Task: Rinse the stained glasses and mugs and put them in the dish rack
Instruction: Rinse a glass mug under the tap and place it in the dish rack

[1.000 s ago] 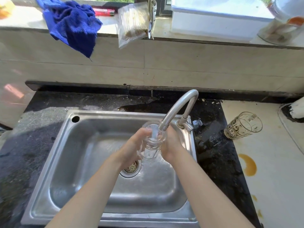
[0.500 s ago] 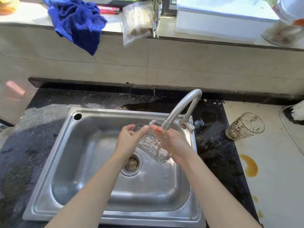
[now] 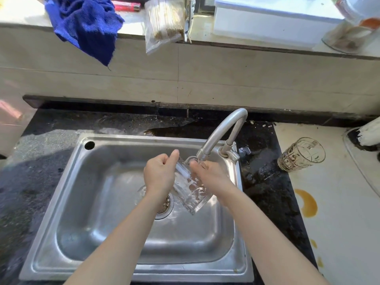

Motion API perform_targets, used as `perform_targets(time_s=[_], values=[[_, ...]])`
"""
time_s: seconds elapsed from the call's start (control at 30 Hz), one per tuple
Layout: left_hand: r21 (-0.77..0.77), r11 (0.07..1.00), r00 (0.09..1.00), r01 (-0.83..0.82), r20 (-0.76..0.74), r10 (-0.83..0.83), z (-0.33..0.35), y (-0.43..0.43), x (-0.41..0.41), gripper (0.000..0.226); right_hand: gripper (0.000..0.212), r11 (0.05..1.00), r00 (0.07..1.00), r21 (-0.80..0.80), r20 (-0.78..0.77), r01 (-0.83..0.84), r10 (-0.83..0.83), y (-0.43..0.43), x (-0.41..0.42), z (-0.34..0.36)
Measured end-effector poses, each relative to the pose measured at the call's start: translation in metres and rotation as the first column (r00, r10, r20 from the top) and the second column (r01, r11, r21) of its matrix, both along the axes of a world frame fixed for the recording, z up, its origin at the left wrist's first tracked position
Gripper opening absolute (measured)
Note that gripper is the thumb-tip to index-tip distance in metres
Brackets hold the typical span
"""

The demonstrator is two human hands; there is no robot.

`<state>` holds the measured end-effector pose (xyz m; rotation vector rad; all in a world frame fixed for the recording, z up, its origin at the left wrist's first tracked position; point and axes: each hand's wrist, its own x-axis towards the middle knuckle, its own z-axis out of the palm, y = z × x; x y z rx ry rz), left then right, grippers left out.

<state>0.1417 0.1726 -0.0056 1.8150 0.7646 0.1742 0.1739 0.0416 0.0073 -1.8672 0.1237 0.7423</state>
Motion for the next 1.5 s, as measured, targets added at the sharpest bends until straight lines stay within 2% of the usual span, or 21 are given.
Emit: perform_targets(time_s=[0.13, 0.2, 0.23, 0.3, 0.33, 0.5, 0.57, 0.67, 0.73, 0.83, 0.9, 0.93, 1.03, 1.1, 1.17, 1.23, 1.3, 1.4, 1.5], values=[[0.022, 0.996, 0.986, 0.088, 0.14, -0.09, 0.008, -0.009, 0.002, 0.048, 0.029, 0.954, 0.964, 0.147, -0.085, 0.263, -0.252, -0.002, -0.004, -0.017], [-0.058, 0.993, 0.984, 0.099, 0.153, -0.089, 0.008, -0.015, 0.005, 0.026, 0.031, 0.925, 0.934, 0.169, -0.173, 0.341, -0.313, -0.003, -0.006, -0.023], [-0.149, 0.984, 0.99, 0.102, 0.112, -0.086, 0.007, -0.017, 0.005, 0.033, 0.032, 0.906, 0.915, 0.183, -0.217, 0.381, -0.341, -0.004, -0.008, -0.025], [-0.414, 0.906, 0.995, 0.085, -0.004, -0.095, 0.005, -0.023, 0.005, 0.07, 0.037, 0.876, 0.878, 0.189, -0.29, 0.443, -0.382, -0.004, -0.012, -0.026], [-0.487, 0.871, 0.993, 0.066, -0.05, -0.103, 0.002, -0.025, 0.005, 0.075, 0.037, 0.861, 0.854, 0.176, -0.325, 0.478, -0.407, -0.003, -0.014, -0.024], [-0.549, 0.831, 0.984, 0.086, -0.085, -0.158, -0.009, -0.036, 0.012, 0.082, 0.033, 0.82, 0.778, 0.032, -0.341, 0.571, -0.528, -0.008, -0.021, -0.029], [-0.549, 0.83, 0.972, 0.1, -0.124, -0.2, -0.01, -0.04, 0.016, 0.072, 0.029, 0.807, 0.764, 0.043, -0.356, 0.589, -0.539, -0.013, -0.022, -0.026], [-0.605, 0.797, 0.959, 0.007, -0.221, -0.175, -0.014, -0.037, 0.021, 0.051, 0.024, 0.851, 0.824, 0.147, -0.375, 0.505, -0.424, -0.022, -0.025, -0.014], [-0.716, 0.696, 0.952, -0.055, -0.248, -0.179, -0.013, -0.035, 0.022, 0.034, 0.026, 0.902, 0.883, 0.125, -0.297, 0.413, -0.363, -0.031, -0.023, -0.009], [-0.793, 0.596, 0.96, -0.125, -0.249, -0.131, -0.01, -0.031, 0.02, 0.032, 0.027, 0.93, 0.933, -0.069, 0.013, 0.36, -0.36, -0.046, -0.007, -0.009], [-0.84, 0.512, 0.953, -0.182, -0.279, -0.118, -0.011, -0.029, 0.017, 0.041, 0.019, 0.931, 0.955, -0.241, 0.183, 0.274, -0.234, -0.054, 0.004, -0.011], [-0.847, 0.487, 0.952, -0.212, -0.292, -0.094, -0.014, -0.028, 0.016, 0.049, 0.013, 0.913, 0.955, -0.337, 0.256, 0.231, -0.147, -0.057, 0.009, -0.014], [-0.858, 0.416, 0.931, -0.3, -0.359, -0.068, -0.017, -0.025, 0.013, 0.053, 0.03, 0.814, 0.906, -0.541, 0.421, 0.211, 0.045, -0.062, 0.021, -0.025], [-0.881, 0.319, 0.924, -0.35, -0.38, -0.035, -0.014, -0.026, 0.01, 0.048, 0.043, 0.758, 0.893, -0.628, 0.426, 0.175, 0.146, -0.061, 0.03, -0.03], [-0.882, 0.246, 0.908, -0.403, -0.418, -0.011, -0.017, -0.028, 0.01, 0.047, 0.04, 0.685, 0.877, -0.722, 0.389, 0.101, 0.281, -0.061, 0.037, -0.036], [-0.868, 0.216, 0.889, -0.447, -0.458, -0.003, -0.019, -0.032, 0.012, 0.047, 0.034, 0.604, 0.839, -0.794, 0.375, 0.071, 0.394, -0.061, 0.042, -0.039], [-0.853, 0.212, 0.874, -0.476, -0.486, 0.01, -0.02, -0.035, 0.014, 0.047, 0.032, 0.569, 0.82, -0.819, 0.38, 0.082, 0.429, -0.063, 0.044, -0.041], [-0.837, 0.185, 0.856, -0.514, -0.513, 0.057, -0.018, -0.039, 0.017, 0.045, 0.032, 0.565, 0.808, -0.821, 0.383, 0.077, 0.447, -0.068, 0.047, -0.042], [-0.831, 0.122, 0.839, -0.543, -0.531, 0.121, -0.015, -0.041, 0.02, 0.046, 0.032, 0.625, 0.827, -0.777, 0.401, 0.08, 0.394, -0.072, 0.052, -0.039]])
